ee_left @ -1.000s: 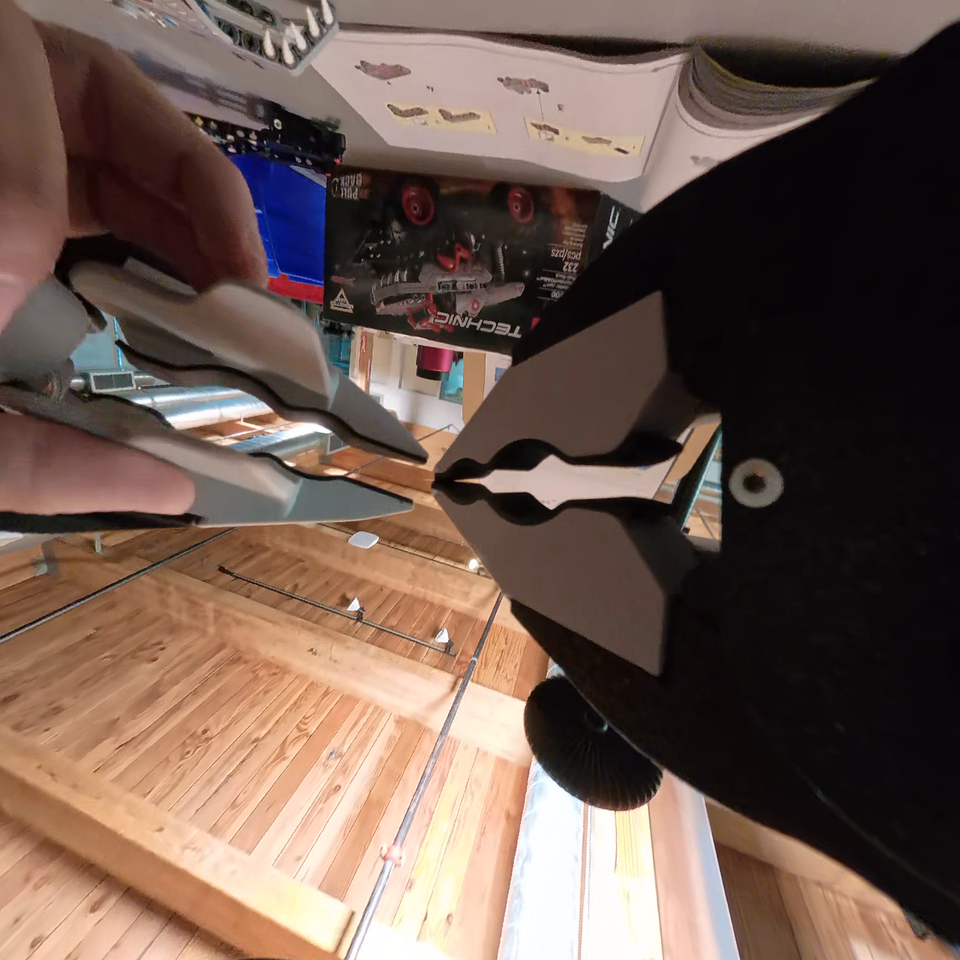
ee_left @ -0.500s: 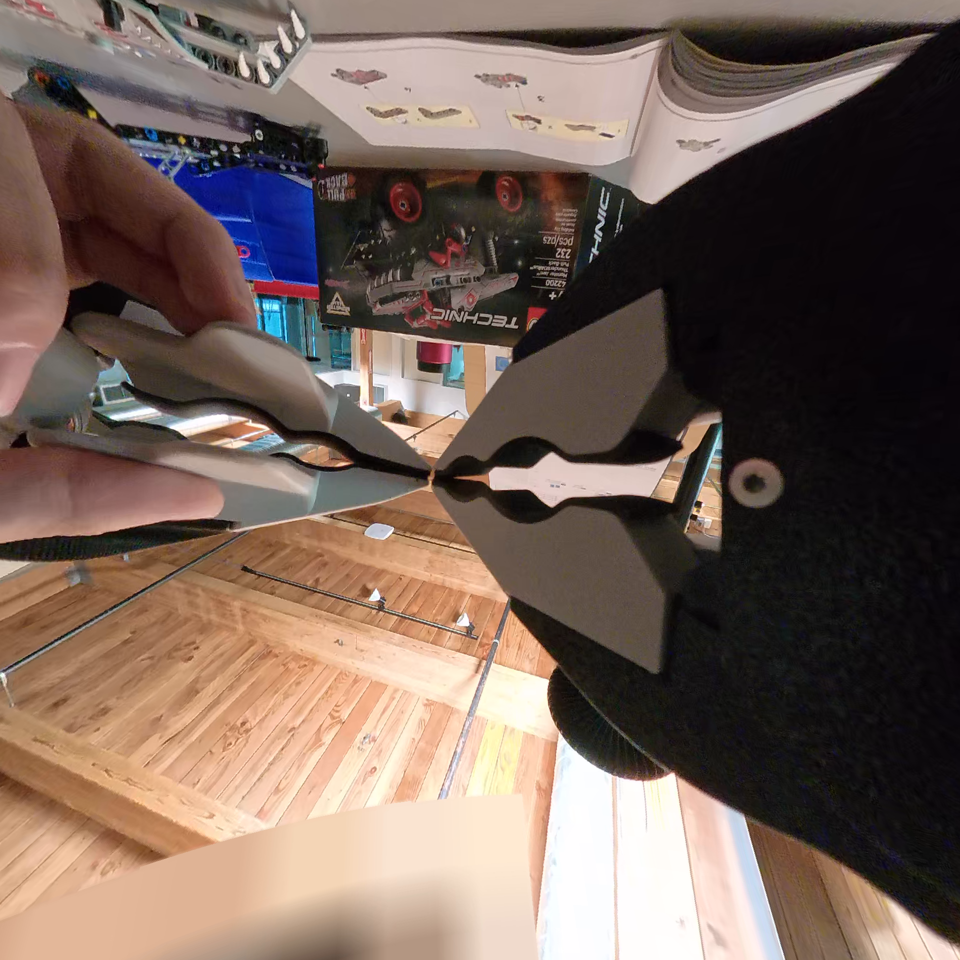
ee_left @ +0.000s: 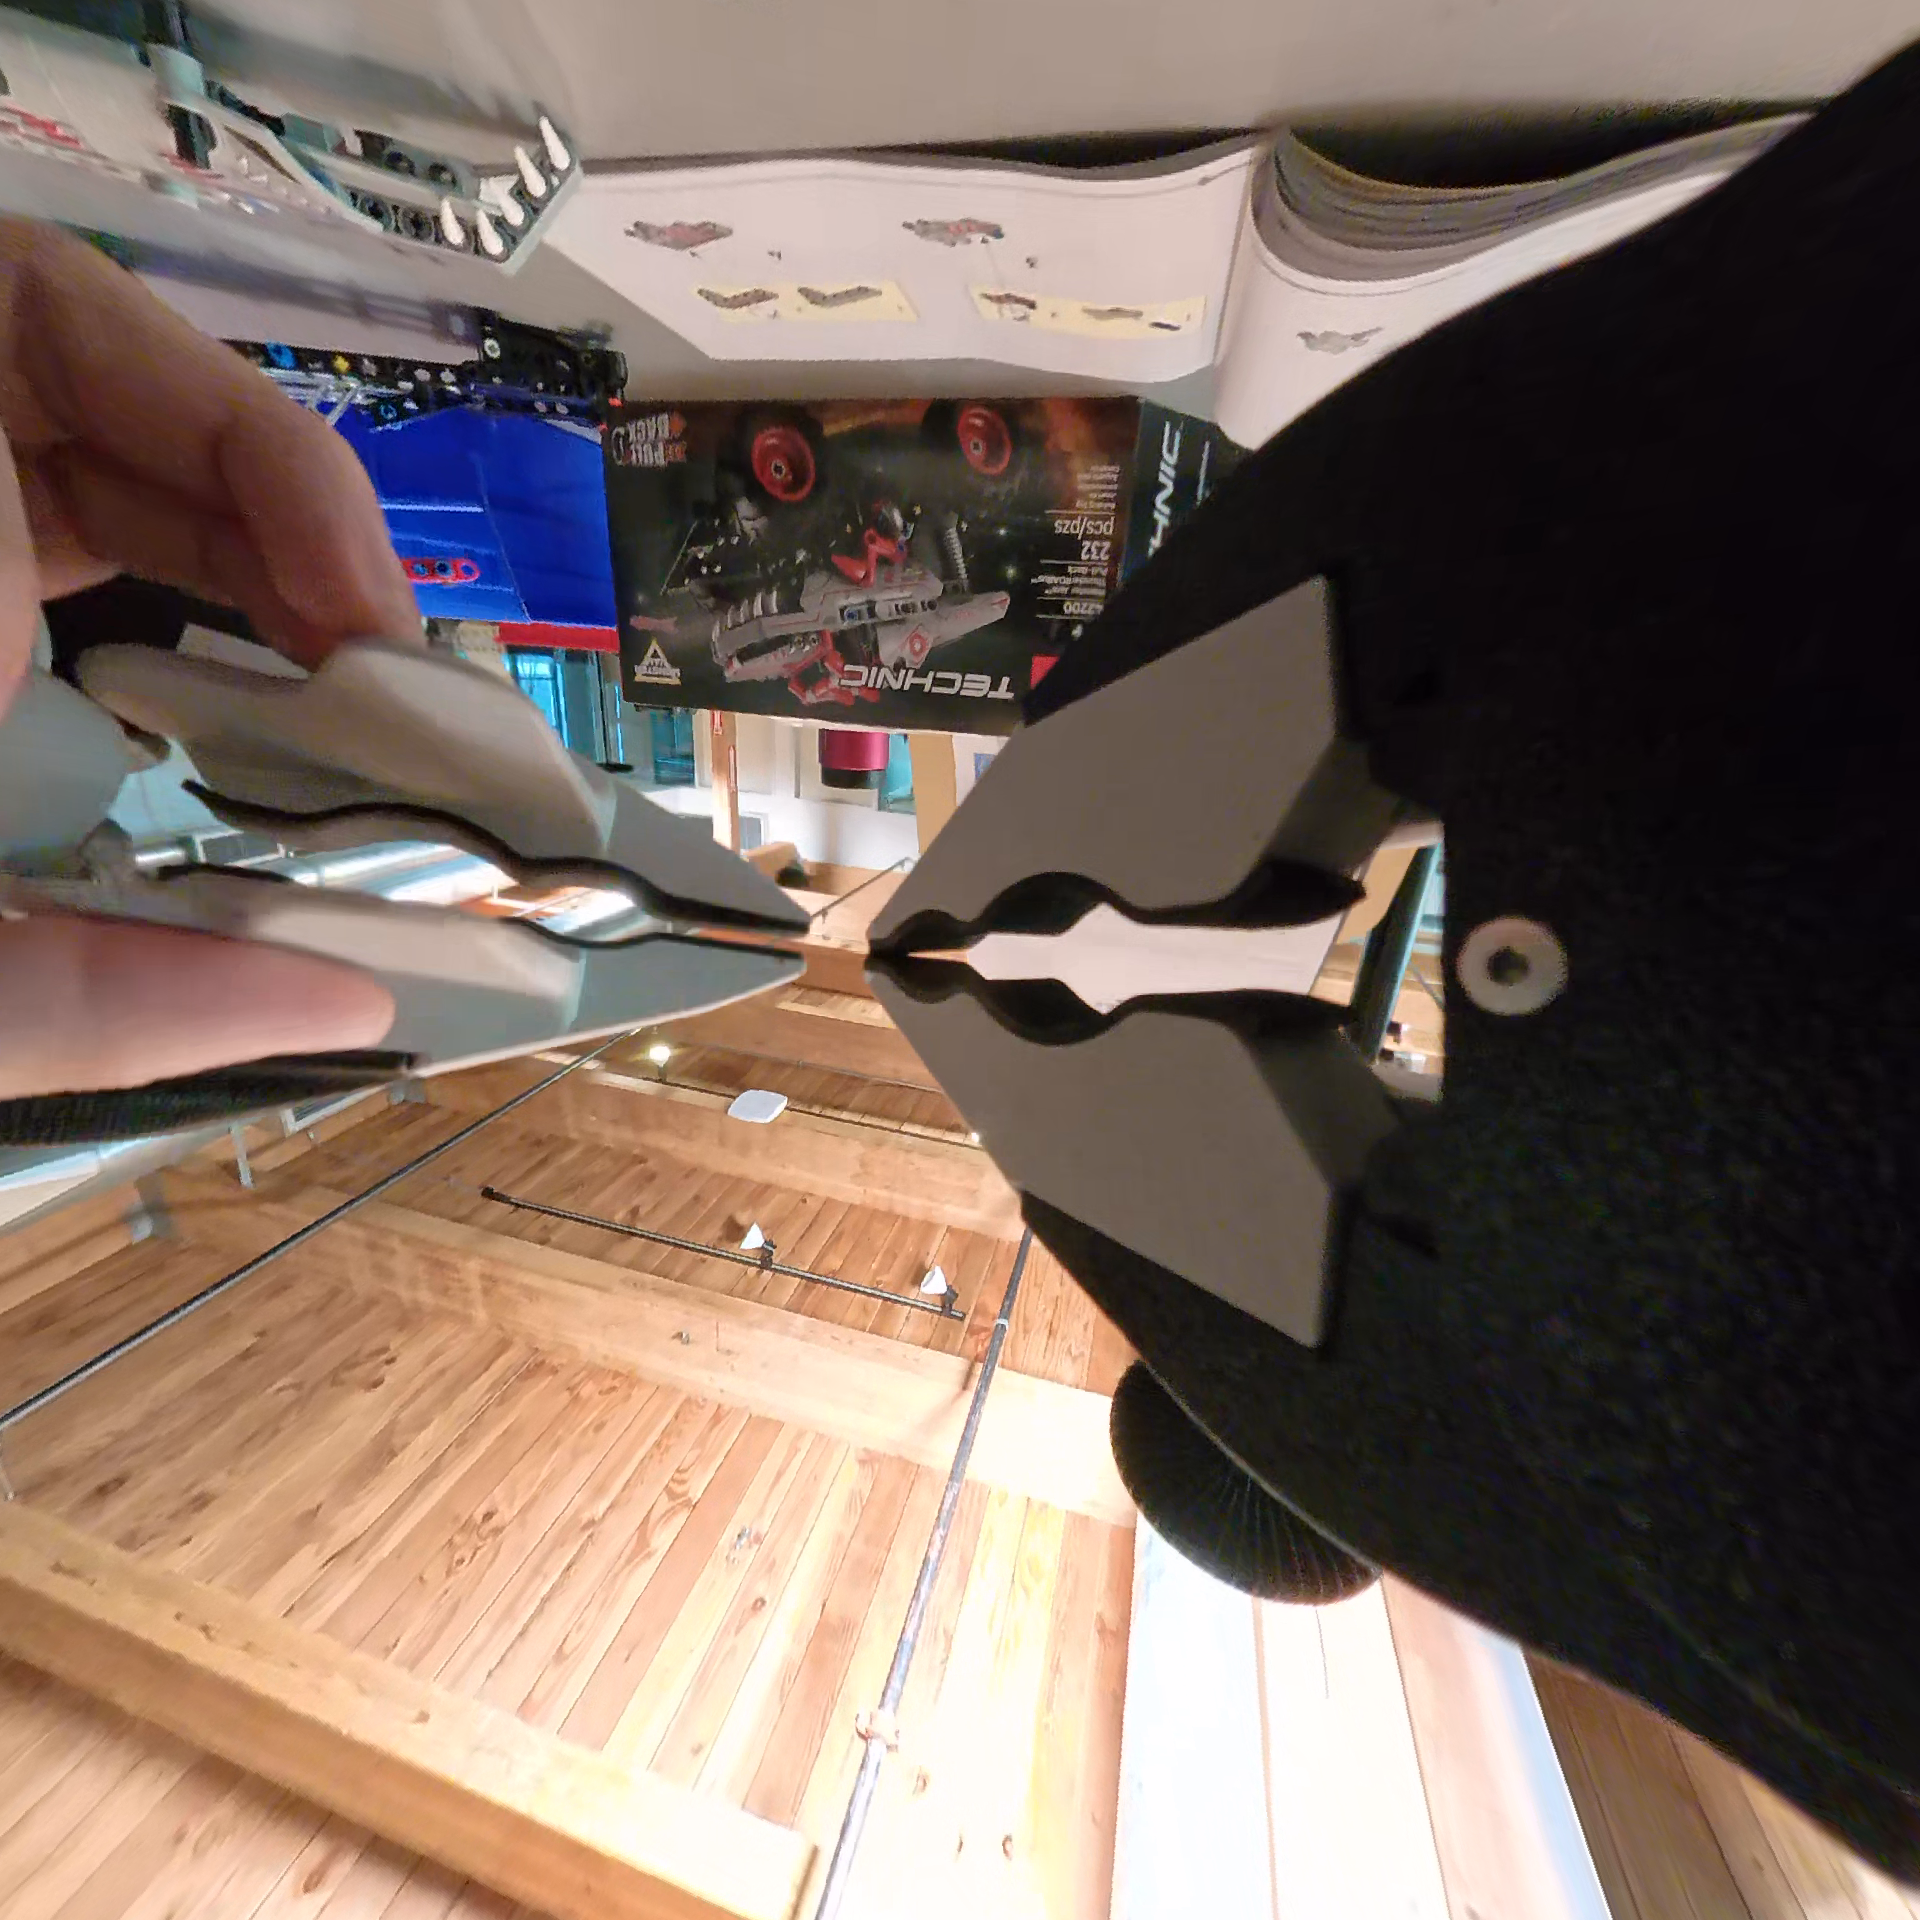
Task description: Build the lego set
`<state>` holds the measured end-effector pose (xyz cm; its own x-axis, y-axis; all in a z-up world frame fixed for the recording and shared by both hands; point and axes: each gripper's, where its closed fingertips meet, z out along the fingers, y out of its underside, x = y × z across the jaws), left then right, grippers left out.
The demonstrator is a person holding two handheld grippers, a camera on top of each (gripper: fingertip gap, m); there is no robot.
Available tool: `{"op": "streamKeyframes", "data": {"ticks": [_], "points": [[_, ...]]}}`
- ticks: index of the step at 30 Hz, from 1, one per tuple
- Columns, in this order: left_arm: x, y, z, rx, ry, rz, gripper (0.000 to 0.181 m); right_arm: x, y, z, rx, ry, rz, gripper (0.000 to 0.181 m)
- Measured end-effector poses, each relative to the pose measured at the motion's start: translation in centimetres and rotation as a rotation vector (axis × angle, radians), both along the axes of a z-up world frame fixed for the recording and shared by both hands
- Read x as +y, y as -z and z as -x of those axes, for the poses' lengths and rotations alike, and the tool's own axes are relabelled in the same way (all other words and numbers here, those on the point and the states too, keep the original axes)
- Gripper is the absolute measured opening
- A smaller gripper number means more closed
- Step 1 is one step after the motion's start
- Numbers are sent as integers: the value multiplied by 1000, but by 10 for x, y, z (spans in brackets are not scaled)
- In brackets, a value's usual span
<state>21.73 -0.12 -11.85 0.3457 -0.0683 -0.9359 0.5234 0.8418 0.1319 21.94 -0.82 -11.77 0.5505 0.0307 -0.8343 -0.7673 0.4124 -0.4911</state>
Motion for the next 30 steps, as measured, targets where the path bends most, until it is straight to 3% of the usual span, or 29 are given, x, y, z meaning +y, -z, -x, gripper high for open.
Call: {"op": "streamKeyframes", "data": {"ticks": [15, 18, 23, 30], "points": [[-2, 3, 1, -19, -4, -29, 0, 8, 3, 5, 22, -30, -3, 5], [-3, 1, 3, -26, 2, -25, 0, 8, 6, 3, 35, -19, 16, 15], [-3, 3, 2, -21, -1, -32, 0, 8, 4, 5, 28, -35, -1, 1], [-3, 4, 2, -24, -2, -46, 0, 8, 4, 5, 18, -39, 10, 0]]}}
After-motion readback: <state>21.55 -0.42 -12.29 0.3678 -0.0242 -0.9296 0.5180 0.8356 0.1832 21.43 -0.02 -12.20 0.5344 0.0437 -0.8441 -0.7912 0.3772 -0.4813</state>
